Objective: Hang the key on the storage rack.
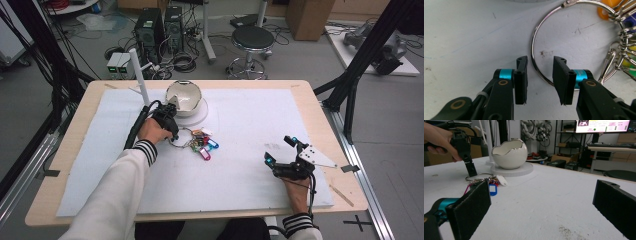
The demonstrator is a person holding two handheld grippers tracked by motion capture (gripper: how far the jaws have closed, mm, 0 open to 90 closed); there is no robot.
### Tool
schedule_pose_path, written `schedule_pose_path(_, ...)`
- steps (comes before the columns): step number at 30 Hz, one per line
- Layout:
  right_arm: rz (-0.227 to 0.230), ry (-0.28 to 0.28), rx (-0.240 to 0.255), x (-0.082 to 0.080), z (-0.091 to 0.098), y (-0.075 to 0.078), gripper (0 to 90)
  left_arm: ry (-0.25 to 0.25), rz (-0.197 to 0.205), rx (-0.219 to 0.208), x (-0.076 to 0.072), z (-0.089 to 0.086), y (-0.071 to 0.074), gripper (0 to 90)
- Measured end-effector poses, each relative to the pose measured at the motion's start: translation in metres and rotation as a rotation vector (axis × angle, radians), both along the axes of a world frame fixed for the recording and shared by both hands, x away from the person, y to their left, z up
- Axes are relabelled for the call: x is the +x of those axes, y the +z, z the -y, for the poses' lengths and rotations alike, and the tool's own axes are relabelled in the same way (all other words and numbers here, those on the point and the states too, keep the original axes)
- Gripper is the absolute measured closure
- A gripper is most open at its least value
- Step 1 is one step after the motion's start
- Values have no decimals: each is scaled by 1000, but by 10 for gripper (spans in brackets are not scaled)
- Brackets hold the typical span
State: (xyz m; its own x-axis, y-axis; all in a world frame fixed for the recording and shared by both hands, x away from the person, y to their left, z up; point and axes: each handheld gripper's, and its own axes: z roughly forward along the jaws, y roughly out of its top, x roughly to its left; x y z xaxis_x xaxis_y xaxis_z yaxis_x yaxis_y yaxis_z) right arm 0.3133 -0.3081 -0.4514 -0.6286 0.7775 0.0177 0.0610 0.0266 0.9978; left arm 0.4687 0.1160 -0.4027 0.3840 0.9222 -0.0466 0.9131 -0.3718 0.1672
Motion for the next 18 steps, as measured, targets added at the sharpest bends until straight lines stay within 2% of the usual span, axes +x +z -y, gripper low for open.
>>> schedule_pose_path(5, -1, -1, -3, 0, 0, 0, 11, 12, -9, -13, 1, 0, 0, 645)
schedule_pose_path(10, -1, -1, -3, 0, 0, 0, 11, 10, -20, 0, 2, -1, 0, 658)
schedule_pose_path(18, -2, 1, 3, 0, 0, 0, 11, 16, -23, -7, 2, -1, 0, 684)
